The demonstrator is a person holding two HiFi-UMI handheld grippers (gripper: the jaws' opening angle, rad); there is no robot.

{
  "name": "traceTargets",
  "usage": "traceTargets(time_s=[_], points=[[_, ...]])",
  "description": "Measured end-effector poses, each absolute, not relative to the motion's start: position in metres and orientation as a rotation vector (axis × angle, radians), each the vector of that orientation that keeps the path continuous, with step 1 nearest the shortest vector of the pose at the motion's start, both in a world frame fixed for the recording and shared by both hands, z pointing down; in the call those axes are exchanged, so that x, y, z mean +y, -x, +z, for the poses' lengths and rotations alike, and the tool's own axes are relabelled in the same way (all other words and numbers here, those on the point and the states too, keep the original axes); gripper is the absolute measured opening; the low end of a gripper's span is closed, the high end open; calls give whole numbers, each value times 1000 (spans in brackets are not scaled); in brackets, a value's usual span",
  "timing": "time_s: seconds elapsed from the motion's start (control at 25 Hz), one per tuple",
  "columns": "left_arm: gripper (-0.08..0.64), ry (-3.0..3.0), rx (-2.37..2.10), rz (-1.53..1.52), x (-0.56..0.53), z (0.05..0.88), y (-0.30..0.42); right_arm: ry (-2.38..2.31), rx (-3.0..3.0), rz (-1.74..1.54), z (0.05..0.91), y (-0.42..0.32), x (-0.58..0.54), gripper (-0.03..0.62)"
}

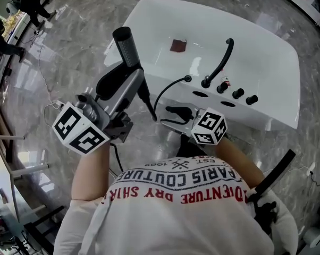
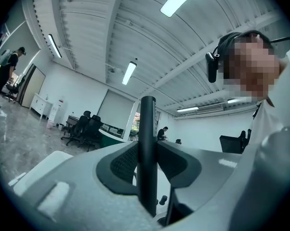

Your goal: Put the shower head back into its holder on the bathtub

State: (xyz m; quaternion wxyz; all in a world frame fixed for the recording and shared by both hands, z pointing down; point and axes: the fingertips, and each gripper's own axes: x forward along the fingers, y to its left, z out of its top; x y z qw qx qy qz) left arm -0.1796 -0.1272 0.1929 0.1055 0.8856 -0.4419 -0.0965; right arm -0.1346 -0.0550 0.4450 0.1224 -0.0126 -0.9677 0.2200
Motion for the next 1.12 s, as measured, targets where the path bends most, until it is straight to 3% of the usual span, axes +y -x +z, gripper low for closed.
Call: traceTargets(time_s=[0.8, 0.88, 0.96, 1.12], points=[[121, -2588, -1248, -379, -122, 171, 181, 110, -2646, 741, 577, 174, -42, 244], [121, -2587, -1264, -374, -118, 167, 184, 129, -2645, 781, 576, 178, -38, 209], [121, -2589, -1291, -360, -118, 167, 188, 133, -2657, 797, 572, 180, -40, 124], [121, -2596, -1339, -336, -121, 174, 192, 74, -2685, 794, 570, 162, -52, 90]])
